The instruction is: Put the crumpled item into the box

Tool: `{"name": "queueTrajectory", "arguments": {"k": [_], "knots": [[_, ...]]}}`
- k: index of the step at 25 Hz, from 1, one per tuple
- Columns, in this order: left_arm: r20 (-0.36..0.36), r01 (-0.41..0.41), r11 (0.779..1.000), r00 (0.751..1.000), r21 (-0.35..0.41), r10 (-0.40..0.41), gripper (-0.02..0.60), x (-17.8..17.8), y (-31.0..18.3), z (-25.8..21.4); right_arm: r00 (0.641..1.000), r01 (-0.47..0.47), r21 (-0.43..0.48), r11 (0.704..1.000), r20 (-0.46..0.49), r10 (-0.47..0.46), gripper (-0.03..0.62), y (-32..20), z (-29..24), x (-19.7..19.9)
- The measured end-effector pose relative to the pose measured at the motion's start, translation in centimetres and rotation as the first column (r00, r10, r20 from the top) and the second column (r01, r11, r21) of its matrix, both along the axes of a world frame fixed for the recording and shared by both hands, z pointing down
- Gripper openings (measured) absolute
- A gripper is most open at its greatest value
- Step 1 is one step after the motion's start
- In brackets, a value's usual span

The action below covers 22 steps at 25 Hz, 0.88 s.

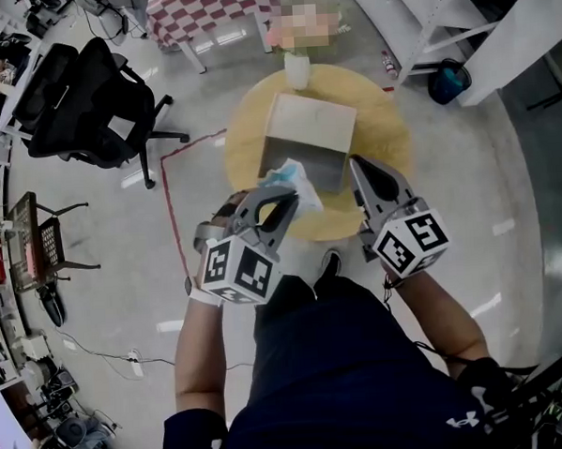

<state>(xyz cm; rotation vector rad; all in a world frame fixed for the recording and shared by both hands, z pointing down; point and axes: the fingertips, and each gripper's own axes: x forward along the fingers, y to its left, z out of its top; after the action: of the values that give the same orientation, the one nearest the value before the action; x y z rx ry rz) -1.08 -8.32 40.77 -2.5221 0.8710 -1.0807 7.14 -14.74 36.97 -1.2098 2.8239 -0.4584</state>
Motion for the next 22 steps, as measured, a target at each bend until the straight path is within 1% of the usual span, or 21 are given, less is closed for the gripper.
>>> {"name": "queueTrajectory", "arguments": {"k": [3, 6, 12, 16, 22], "knots": [[0.026, -0.020, 1.000, 0.999, -0.010, 0.020, 0.021, -0.5, -1.5, 1.1, 1.000, -0.020, 0.002, 1.000, -0.021, 0.020, 0.011, -1.5, 0.7, -0.3], [0.034, -0.052, 0.998, 0.998, -0.020, 0.052, 0.021, -1.2, -2.9, 1.9, 0.998, -0.055, 0.002, 0.998, -0.033, 0.055, 0.012, -2.9, 1.1, -0.7], [0.037, -0.113, 0.993, 0.993, -0.040, 0.114, 0.021, -2.6, -6.0, 3.2, 0.989, -0.143, 0.053, 0.988, -0.040, 0.146, 0.012, -5.4, 0.0, -1.3], [0.051, -0.166, 0.985, 0.984, -0.053, 0.169, 0.021, -2.8, -7.8, 4.1, 0.980, -0.192, 0.098, 0.976, -0.026, 0.196, 0.011, -6.6, -1.2, -1.3], [0.094, -0.247, 0.964, 0.962, -0.098, 0.256, 0.021, -2.4, -9.2, 6.1, 0.971, -0.232, 0.099, 0.968, -0.028, 0.236, 0.011, -7.3, -1.0, -1.2]]}}
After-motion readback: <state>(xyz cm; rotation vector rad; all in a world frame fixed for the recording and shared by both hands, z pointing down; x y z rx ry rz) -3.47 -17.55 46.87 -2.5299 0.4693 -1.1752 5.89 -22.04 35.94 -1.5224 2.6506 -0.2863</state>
